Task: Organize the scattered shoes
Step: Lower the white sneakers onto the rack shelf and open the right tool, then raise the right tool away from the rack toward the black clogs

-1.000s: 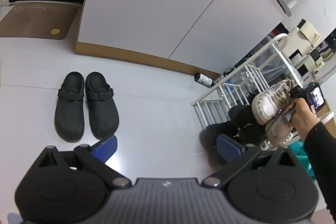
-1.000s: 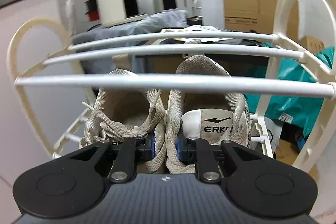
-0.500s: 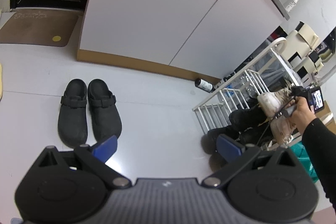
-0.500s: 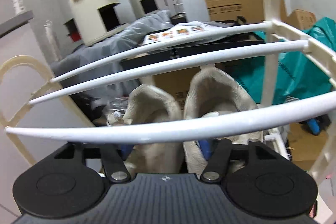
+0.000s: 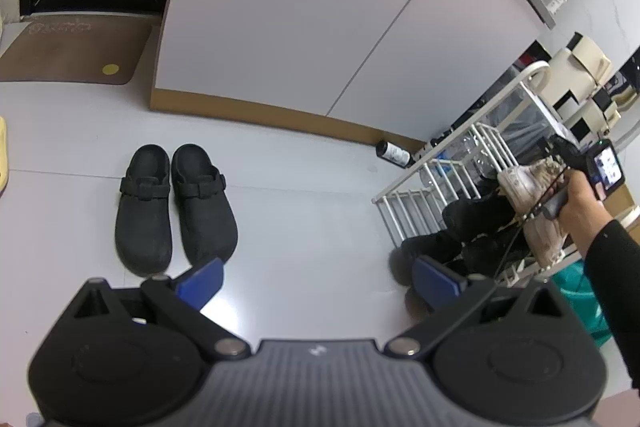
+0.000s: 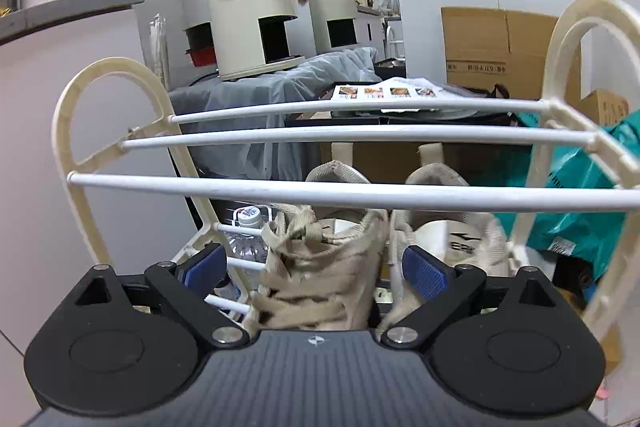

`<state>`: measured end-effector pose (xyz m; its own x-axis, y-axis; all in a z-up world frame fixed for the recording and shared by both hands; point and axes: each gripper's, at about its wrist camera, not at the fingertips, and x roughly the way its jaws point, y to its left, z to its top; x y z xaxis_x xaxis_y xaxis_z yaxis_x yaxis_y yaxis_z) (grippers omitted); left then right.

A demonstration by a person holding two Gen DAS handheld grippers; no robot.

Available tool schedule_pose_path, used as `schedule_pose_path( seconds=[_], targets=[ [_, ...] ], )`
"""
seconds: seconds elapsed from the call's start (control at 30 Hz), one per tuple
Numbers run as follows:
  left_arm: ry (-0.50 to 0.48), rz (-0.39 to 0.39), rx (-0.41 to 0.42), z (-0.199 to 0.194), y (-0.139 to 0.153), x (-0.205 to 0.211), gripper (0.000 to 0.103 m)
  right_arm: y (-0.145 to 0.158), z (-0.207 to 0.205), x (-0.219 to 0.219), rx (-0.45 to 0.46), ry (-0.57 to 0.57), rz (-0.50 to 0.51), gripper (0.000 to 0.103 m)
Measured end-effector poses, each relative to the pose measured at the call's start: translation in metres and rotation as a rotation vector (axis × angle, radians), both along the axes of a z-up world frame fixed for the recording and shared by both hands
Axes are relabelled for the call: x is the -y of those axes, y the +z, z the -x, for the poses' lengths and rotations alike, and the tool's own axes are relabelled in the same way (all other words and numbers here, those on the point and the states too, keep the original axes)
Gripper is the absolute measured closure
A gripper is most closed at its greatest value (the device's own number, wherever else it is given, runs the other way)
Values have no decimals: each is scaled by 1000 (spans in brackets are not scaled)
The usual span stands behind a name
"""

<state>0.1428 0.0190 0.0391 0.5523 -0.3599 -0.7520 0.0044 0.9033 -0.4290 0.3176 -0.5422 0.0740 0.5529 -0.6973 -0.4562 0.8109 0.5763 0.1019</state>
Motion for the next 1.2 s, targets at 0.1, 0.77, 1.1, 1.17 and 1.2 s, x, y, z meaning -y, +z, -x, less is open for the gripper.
schedule_pose_path(
  seconds=[0.1, 0.77, 1.1, 1.17, 1.2],
  targets=[
    [6, -18, -17, 0, -4, -4, 1, 10, 15, 0, 9, 12, -46, 5],
    [-61, -51, -3, 28, 7, -6, 1, 65, 151, -59, 21, 152, -185, 5],
    [-24, -35, 15, 48, 15, -32, 1, 77, 223, -124, 36, 353, -155, 5],
    [-17, -42, 13, 49, 15, -36, 1, 74, 236, -136, 46, 399, -155, 5],
    [-17, -45, 14, 50, 15, -37, 1, 72, 244, -141, 60, 413, -156, 5]
  ],
)
